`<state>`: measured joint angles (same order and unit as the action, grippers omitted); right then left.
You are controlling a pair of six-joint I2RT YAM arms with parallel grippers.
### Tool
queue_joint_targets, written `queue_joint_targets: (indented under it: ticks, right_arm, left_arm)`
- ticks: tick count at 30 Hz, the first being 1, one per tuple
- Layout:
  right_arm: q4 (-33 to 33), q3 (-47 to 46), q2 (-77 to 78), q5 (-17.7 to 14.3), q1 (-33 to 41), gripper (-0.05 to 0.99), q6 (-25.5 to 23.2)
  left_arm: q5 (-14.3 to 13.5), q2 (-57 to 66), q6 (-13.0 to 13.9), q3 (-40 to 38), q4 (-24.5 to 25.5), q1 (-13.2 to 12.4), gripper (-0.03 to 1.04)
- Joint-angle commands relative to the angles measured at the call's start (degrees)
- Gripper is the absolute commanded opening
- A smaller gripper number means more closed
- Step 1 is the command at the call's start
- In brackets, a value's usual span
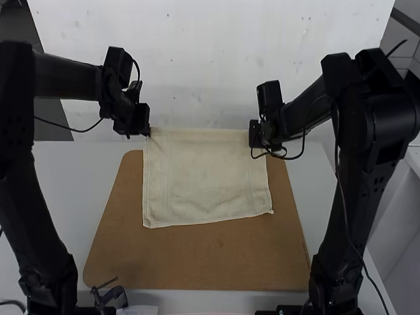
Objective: Fold the towel.
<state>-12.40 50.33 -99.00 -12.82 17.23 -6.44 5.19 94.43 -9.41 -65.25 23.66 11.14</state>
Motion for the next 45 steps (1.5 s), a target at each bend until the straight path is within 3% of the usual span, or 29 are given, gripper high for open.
queue_joint_targets:
  ticks: [1,10,16,25,36,41,45]
  right_arm:
    - [-0.25,-2.78,3.46,-2.74,0.52,0.01,-0.15]
    - [7.13,-8.23,14.27,-0.36,0.52,0.01,3.71]
    - [9.33,-12.97,21.31,1.92,0.34,0.01,10.39]
    - [12.58,-17.72,26.49,3.68,0.08,0.01,12.24]
    - [19.87,-20.09,32.47,4.03,0.26,0.02,13.64]
    - [19.61,-21.32,29.66,3.41,0.26,0.02,13.73]
    - [16.01,-20.97,25.0,2.89,-1.06,0.02,13.73]
  left_arm:
    - [-2.91,-4.35,-0.79,3.64,-0.02,2.05,0.02]
    - [-3.17,-14.19,-1.49,14.89,0.33,4.86,0.02]
    - [-3.61,-20.87,-1.49,19.37,2.62,5.74,0.02]
    - [-3.78,-25.0,-1.66,22.71,7.37,5.83,0.02]
    - [-4.05,-30.54,-3.51,25.97,13.87,12.15,0.02]
    - [-5.81,-28.16,-3.6,26.93,12.73,12.95,0.02]
    - [-6.51,-23.86,-3.42,25.18,10.88,11.72,0.02]
